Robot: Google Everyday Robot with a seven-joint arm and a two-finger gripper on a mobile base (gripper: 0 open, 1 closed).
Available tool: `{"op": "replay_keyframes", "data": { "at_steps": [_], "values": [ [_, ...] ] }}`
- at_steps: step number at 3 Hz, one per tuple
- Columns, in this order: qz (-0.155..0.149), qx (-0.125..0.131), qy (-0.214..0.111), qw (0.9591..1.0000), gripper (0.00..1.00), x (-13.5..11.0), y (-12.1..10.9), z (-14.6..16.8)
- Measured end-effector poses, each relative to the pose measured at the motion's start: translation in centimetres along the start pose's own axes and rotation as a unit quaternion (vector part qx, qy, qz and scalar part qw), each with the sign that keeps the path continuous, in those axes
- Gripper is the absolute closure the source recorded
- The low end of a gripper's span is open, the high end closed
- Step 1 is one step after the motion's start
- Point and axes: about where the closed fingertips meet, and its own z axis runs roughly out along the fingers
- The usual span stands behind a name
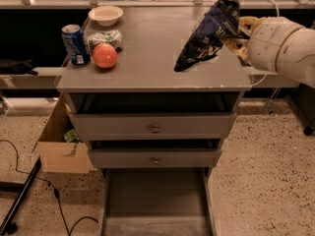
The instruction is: Pick blue chip bag from bottom drawer and place on counter
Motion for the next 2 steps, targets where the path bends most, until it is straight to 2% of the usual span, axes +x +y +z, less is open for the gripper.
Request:
{"op": "replay_keyframes", "data": {
  "at_steps": [1,2],
  "values": [
    [-0.005,0.01,0.024,0.9996,1.0,1.2,-0.3,-0.1],
    [-0.022,-0.006,0.027,0.9994,1.0,0.9,1.4,0.5]
  ]
}}
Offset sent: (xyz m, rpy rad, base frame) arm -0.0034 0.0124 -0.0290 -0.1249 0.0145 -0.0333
